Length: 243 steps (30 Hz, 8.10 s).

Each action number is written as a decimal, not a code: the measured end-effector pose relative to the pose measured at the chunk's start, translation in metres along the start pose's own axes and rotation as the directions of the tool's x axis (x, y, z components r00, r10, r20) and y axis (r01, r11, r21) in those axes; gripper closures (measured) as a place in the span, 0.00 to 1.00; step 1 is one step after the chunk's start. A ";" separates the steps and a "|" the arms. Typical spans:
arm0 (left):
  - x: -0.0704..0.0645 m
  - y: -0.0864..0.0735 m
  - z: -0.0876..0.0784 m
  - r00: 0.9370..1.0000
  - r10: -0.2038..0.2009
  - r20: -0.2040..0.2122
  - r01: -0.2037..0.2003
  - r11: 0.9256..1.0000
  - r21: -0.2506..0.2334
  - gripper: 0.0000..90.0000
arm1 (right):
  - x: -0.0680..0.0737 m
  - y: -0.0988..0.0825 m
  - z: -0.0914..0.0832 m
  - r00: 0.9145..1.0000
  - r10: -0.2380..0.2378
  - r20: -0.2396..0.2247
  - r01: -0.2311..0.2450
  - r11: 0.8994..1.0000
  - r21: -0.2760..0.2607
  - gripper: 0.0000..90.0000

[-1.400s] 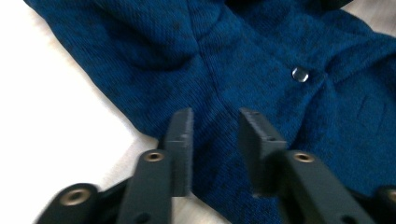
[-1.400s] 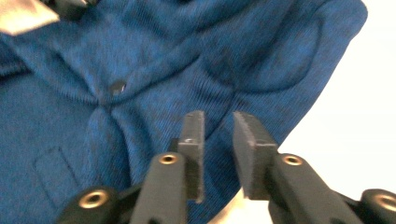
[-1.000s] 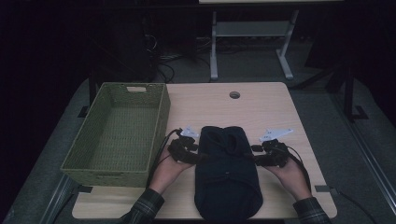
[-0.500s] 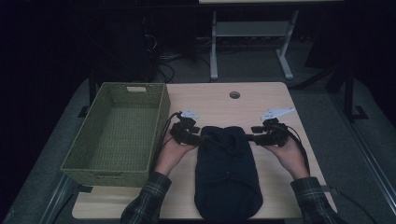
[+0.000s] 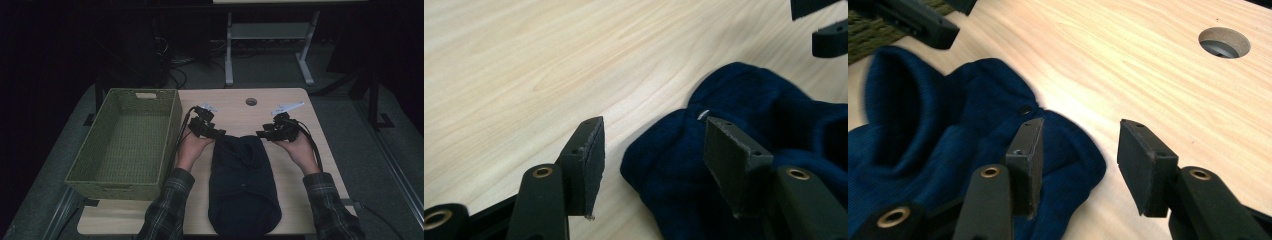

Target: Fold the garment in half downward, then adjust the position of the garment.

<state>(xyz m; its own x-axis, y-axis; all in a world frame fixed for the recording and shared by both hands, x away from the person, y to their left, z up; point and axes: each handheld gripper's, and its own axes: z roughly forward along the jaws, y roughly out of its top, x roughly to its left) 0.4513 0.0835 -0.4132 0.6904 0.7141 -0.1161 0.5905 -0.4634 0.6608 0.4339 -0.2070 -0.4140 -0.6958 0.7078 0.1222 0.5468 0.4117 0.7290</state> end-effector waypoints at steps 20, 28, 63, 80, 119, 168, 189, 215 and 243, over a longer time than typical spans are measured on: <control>0.013 -0.019 0.037 0.999 -0.033 -0.002 0.033 0.991 0.130 0.45 | -0.020 -0.024 0.050 0.996 0.079 -0.036 -0.076 0.992 0.098 0.59; 0.011 -0.020 0.037 0.998 -0.019 0.065 0.011 0.992 0.128 0.68 | -0.014 -0.025 0.051 0.997 0.062 -0.043 -0.058 0.993 0.100 0.78; 0.002 0.022 -0.014 0.998 0.010 0.063 -0.007 0.999 -0.042 0.89 | -0.015 0.020 0.005 1.000 0.007 0.008 -0.008 0.999 0.038 0.94; -0.013 0.063 -0.065 0.992 0.113 -0.065 -0.122 0.978 -0.168 0.89 | -0.004 0.073 -0.046 0.992 -0.086 0.089 0.094 0.991 -0.091 0.94; -0.082 -0.068 -0.092 0.983 0.152 0.104 -0.134 0.977 -0.169 0.84 | 0.091 -0.053 -0.070 0.987 -0.154 -0.040 0.149 0.983 -0.102 0.84; -0.079 -0.075 -0.092 0.980 0.095 0.176 -0.071 0.987 -0.142 0.96 | 0.102 -0.080 -0.087 0.983 -0.099 -0.155 0.081 0.990 -0.119 0.94; -0.070 -0.079 -0.034 0.988 0.082 0.129 -0.082 0.997 -0.004 1.00 | 0.122 -0.105 -0.069 0.963 -0.106 -0.250 0.098 0.994 -0.043 1.00; -0.074 -0.060 0.008 0.960 0.229 0.162 -0.241 0.968 0.062 1.00 | 0.169 -0.123 -0.027 0.945 -0.174 -0.275 0.194 0.980 0.047 1.00; -0.093 -0.104 -0.046 0.971 0.184 0.151 -0.196 0.978 0.068 1.00 | 0.116 -0.112 -0.032 0.992 -0.089 -0.089 0.091 0.996 0.024 1.00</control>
<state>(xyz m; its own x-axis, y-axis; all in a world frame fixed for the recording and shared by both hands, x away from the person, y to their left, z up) 0.3070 0.0896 -0.4372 0.8423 0.5290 -0.1034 0.4708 -0.6286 0.6190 0.2765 -0.1895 -0.4599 -0.7802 0.6146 0.1164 0.4921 0.4882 0.7207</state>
